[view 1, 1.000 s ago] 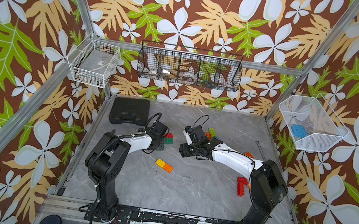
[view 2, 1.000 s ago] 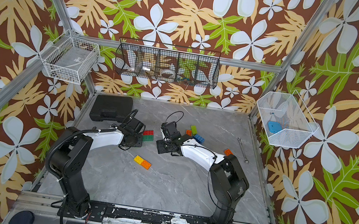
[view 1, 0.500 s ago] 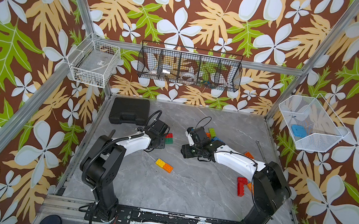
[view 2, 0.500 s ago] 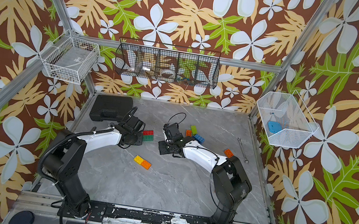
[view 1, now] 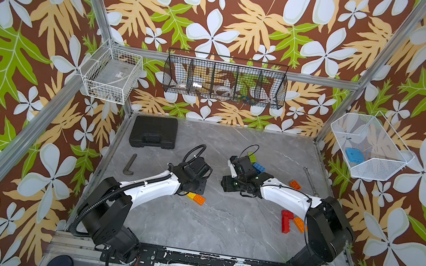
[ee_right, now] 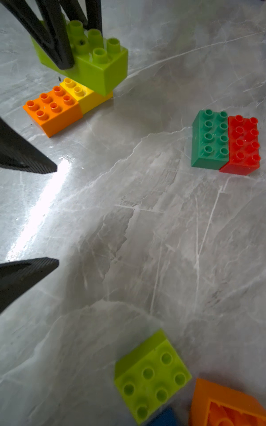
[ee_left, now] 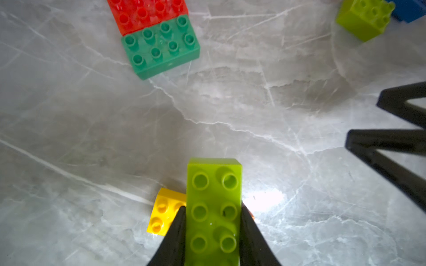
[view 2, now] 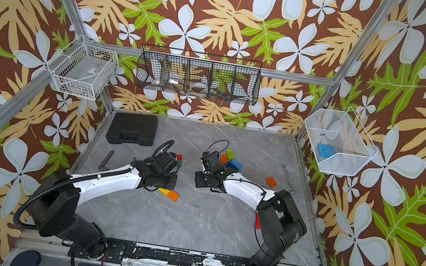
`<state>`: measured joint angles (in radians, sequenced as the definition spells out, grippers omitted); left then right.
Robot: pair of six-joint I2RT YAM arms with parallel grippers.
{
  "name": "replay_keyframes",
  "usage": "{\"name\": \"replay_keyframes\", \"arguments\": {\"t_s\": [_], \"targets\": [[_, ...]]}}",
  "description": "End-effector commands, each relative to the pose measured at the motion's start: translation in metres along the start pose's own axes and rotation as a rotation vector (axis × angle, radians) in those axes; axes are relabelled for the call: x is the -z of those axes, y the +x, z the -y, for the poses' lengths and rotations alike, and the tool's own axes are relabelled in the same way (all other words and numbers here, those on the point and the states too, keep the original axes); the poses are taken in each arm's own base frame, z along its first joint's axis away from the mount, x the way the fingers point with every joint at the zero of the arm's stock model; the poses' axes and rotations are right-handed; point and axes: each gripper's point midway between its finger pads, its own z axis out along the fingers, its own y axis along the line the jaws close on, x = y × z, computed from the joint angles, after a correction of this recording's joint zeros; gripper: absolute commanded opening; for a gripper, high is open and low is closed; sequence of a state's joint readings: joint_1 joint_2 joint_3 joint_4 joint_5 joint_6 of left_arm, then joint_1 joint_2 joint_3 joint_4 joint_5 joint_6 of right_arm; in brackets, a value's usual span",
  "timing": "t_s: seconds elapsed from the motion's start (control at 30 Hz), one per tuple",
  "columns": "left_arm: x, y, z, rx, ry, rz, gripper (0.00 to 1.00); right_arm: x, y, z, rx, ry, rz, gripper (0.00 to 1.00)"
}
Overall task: Assemble a rectangle with lego
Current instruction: Pick up the lego brick from the center of the board, then assemble the lego brick with the lego brick.
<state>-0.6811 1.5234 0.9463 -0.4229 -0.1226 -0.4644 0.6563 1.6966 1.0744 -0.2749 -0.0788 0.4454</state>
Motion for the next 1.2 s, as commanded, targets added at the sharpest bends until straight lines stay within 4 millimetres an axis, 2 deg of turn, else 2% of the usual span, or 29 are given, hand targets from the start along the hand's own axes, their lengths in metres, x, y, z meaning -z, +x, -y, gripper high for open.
{"name": "replay_keyframes", "arguments": {"t_s": [0.0,0.2,0.47,1.17], "targets": [[0.001,0.004,0.001,-0.055,0.008,-0.006,0.0,0.001,-0.003,-0.002,-0.023,-0.012,0.019,0.58],[-0.001,0.006,0.005,-0.083,0.022,-0.025,0.0,-0.006,0.005,-0.001,-0.037,-0.013,-0.009,0.56],[-0.01,0.017,0.0,-0.107,-0.007,-0.078,0.0,-0.011,0.008,0.0,-0.048,-0.014,-0.02,0.55],[-0.022,0.022,-0.003,-0.155,-0.026,-0.094,0.0,-0.013,0.012,-0.002,-0.05,-0.028,-0.032,0.52]]}}
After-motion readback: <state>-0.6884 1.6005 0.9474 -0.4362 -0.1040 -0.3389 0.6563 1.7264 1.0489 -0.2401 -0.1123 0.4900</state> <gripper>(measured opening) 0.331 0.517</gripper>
